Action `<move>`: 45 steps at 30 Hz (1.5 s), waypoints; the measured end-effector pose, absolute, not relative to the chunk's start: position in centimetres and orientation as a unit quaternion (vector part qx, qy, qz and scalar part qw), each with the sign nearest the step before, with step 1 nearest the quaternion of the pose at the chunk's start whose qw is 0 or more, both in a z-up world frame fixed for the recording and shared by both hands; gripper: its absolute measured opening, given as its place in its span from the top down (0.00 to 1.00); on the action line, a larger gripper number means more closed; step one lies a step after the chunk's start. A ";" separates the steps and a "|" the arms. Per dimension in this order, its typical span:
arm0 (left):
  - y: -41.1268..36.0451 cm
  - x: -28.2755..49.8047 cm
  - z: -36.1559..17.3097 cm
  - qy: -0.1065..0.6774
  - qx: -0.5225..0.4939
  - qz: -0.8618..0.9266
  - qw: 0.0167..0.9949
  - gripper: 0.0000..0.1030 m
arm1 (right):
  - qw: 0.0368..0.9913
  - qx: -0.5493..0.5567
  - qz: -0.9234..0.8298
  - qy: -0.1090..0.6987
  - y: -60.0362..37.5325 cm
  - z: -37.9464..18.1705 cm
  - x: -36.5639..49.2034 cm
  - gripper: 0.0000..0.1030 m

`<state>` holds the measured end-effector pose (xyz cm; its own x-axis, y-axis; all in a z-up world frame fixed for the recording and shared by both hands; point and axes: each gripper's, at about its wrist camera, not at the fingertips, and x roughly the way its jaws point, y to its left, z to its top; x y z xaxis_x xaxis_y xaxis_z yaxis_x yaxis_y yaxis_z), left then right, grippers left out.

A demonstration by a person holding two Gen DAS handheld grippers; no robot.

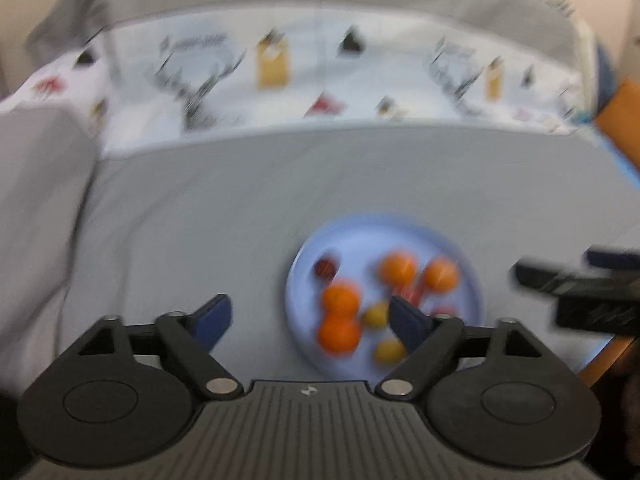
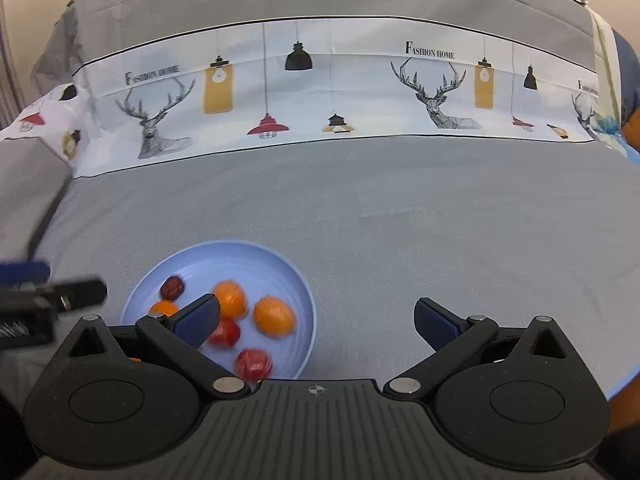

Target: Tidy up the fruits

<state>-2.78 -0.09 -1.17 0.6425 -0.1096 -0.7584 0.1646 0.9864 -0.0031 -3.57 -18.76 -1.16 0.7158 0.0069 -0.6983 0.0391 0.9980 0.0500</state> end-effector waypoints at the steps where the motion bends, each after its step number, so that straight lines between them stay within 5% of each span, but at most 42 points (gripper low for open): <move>1: 0.0 -3.5 -1.6 0.429 0.032 -0.070 0.900 0.04 | 0.926 0.029 -0.004 0.376 -18.7 -1.0 -4.1 0.01; 45: -1.5 -1.5 -5.2 0.504 0.046 -0.066 0.860 0.01 | 0.897 -0.036 0.012 0.441 -16.3 -4.0 -2.0 0.01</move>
<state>-1.47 -1.46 -5.24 0.4841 -0.0678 -0.8724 0.1599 0.9871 0.0120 -2.04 -16.26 -4.02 0.6114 -0.0105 -0.7913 -0.0525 0.9972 -0.0538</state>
